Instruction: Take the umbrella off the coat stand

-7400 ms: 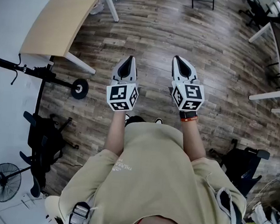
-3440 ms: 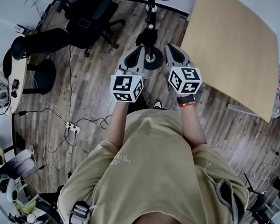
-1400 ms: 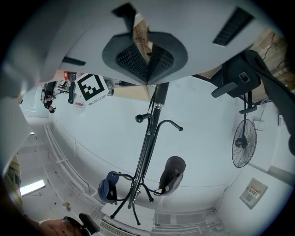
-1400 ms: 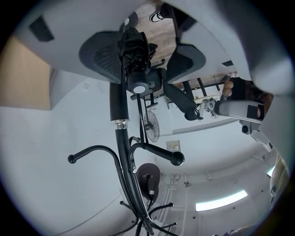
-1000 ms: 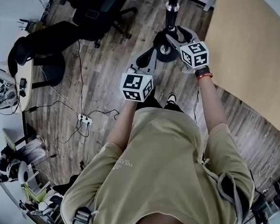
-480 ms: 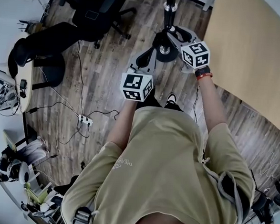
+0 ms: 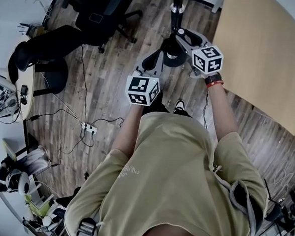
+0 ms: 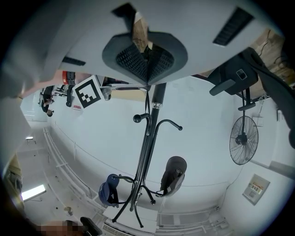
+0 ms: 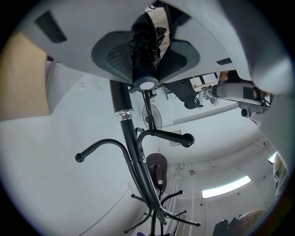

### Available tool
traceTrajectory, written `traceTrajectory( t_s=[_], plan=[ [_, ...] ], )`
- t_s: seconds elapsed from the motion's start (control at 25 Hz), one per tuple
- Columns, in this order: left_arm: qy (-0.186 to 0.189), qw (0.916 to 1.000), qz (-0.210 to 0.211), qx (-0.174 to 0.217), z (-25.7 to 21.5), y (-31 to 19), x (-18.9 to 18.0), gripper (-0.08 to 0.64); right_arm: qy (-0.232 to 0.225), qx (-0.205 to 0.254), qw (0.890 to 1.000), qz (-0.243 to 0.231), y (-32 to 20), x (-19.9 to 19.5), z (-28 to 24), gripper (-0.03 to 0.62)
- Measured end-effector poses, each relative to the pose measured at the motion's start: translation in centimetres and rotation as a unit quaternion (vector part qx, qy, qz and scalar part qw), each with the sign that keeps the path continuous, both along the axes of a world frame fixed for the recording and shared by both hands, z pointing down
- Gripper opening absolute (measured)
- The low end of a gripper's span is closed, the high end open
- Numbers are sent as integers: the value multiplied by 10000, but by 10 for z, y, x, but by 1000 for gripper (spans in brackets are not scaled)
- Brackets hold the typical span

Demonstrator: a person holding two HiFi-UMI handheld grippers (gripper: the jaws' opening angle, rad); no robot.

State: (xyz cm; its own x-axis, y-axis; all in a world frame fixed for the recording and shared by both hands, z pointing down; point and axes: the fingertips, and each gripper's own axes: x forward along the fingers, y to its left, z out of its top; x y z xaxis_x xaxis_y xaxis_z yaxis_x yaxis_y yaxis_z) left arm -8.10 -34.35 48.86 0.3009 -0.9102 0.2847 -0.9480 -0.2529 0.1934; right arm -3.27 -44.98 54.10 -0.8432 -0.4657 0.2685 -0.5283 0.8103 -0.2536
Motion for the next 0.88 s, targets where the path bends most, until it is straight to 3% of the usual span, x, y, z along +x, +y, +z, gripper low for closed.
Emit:
traceTrajectory(
  t_s=[0.24, 0.52, 0.88],
  plan=[
    [11, 10000, -61, 69, -5, 2, 1, 23, 100, 252, 9996, 70, 5, 2, -14, 193],
    [126, 9996, -194, 173, -12, 7, -5, 23, 151, 47, 9999, 20, 21, 7, -26, 193],
    [124, 9995, -183, 237, -17, 11, -4, 23, 55, 154, 9998, -59, 46, 11, -54, 193]
  ],
)
